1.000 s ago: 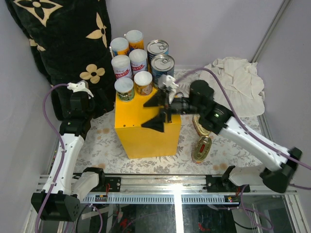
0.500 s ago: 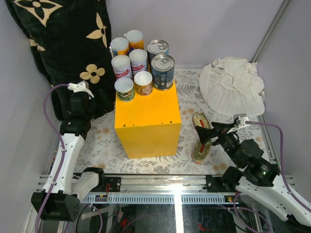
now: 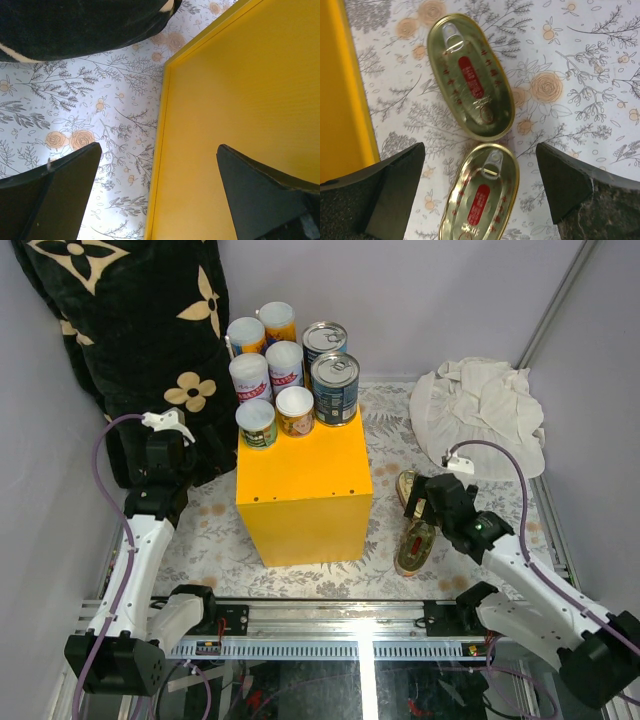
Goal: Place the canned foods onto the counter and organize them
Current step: Pick up the canned food from the center of the board.
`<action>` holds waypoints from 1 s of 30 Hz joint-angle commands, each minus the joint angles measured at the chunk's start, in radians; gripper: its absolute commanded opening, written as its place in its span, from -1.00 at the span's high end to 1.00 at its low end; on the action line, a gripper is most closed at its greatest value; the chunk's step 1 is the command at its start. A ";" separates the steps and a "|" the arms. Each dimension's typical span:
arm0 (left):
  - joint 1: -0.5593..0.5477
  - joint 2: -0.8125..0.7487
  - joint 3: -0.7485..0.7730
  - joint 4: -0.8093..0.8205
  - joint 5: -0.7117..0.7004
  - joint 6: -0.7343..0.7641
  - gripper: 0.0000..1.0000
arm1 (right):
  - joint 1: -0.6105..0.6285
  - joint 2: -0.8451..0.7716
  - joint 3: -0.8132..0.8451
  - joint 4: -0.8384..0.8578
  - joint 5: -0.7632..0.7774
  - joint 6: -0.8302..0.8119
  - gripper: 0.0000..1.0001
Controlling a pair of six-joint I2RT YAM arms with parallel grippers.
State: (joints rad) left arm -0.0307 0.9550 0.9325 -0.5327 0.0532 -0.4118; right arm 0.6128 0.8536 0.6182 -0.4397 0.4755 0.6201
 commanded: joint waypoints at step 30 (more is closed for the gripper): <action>0.008 -0.015 -0.007 0.027 0.025 0.028 -0.99 | -0.300 0.636 0.153 0.290 -0.376 -0.423 -0.99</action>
State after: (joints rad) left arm -0.0307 0.9432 0.9234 -0.5327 0.0685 -0.4057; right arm 0.3149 1.4609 0.7395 -0.1677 0.0631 0.2020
